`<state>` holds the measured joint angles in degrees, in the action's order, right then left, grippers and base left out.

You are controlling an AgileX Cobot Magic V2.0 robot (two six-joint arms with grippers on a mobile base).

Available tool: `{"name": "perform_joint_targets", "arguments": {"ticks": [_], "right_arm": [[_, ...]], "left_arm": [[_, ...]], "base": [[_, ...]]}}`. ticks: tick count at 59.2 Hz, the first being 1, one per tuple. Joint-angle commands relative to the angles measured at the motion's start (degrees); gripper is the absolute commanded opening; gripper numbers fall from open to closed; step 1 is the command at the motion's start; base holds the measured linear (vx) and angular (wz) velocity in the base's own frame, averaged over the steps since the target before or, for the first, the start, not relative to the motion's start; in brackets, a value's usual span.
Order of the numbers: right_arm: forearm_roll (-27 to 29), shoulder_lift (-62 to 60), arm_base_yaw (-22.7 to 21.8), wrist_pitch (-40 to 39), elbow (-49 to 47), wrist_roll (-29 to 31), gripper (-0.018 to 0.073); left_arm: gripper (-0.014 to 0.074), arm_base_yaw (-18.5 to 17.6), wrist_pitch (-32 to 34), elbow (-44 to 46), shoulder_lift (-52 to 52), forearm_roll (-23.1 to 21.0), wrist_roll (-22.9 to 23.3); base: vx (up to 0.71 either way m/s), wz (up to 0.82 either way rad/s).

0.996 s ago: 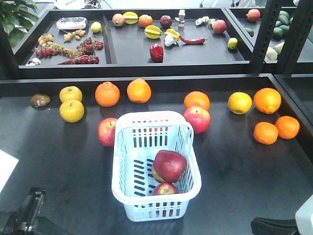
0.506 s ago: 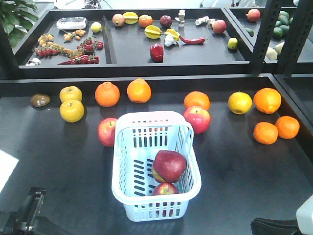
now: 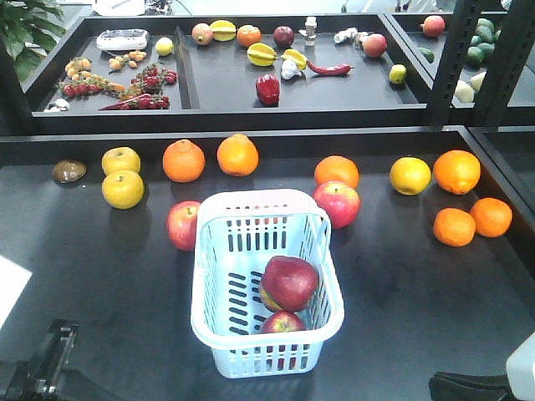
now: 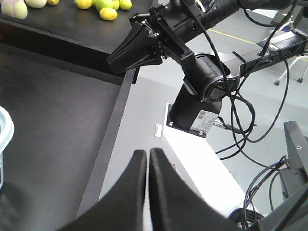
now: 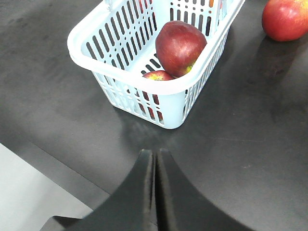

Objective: Pick three apples into basket with both arms

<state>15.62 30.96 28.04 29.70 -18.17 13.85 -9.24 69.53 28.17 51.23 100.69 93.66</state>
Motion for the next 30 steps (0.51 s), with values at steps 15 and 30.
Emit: {"name": "perform_joint_targets", "arguments": {"ticks": [15,30], "right_arm": [[0.4,0.2,-0.2,-3.1,-1.5,0.1,-0.0005],[0.4,0.2,-0.2,-3.1,-1.5,0.1,-0.0005]], "left_arm": [[-0.0006,0.0,5.4,1.4,-0.2,-30.6,0.5],[-0.0006,0.0,-5.9,1.4,-0.2,-50.7,0.5]], "base": [[0.0,0.0],[0.0,0.0]]}}
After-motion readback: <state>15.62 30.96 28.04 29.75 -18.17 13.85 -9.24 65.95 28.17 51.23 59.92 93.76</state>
